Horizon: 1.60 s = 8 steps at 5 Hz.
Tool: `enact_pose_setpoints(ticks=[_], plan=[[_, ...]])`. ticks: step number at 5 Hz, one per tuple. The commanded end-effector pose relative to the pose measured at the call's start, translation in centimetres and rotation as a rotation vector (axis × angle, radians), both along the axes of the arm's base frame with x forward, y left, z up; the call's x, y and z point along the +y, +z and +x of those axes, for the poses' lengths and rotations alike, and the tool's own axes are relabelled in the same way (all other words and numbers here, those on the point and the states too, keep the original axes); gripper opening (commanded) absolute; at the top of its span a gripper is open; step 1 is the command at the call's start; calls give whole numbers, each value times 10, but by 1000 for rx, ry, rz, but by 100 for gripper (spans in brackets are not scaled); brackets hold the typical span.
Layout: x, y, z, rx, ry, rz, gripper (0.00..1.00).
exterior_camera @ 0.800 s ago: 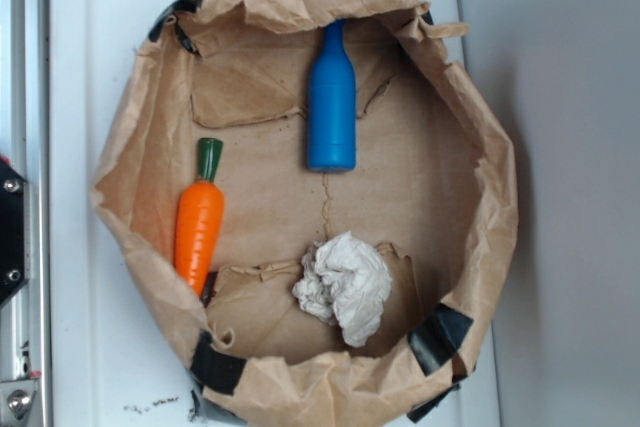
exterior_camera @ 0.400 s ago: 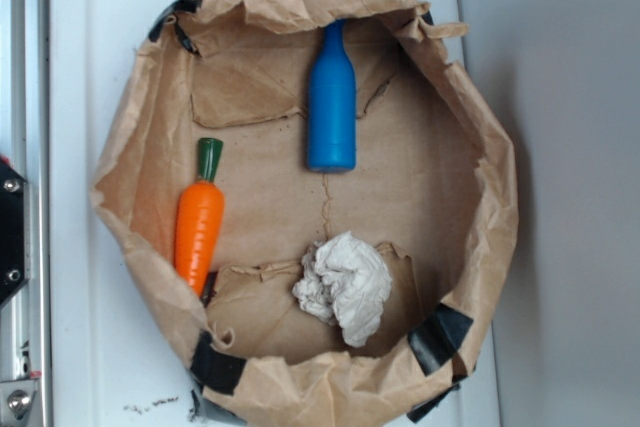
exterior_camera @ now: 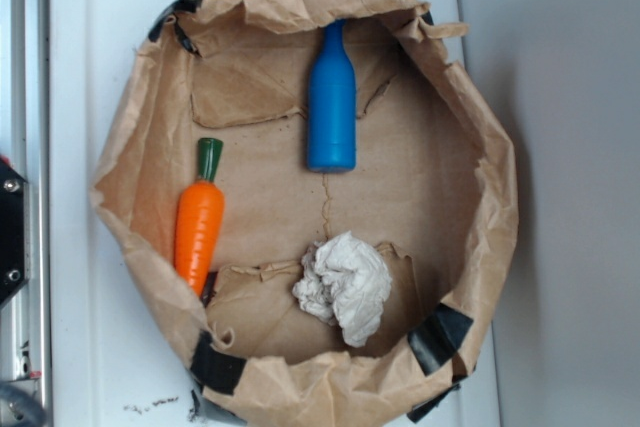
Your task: Grab the blue bottle.
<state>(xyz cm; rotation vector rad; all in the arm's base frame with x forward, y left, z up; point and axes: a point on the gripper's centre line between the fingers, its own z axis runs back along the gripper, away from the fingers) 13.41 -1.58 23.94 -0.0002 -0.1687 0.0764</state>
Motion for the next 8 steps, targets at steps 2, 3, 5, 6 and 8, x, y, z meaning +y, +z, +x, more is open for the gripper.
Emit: enact_pose_setpoints(ticks=[2,3,5,6,8], plan=[[3,3,2,-9,13,7,100],[3,3,2,-9,13,7,100],[-9,-27,39,0,109,41,100],[-3,-40,78,5,144,39,100],[29,-66,136,-7,462,4,100]])
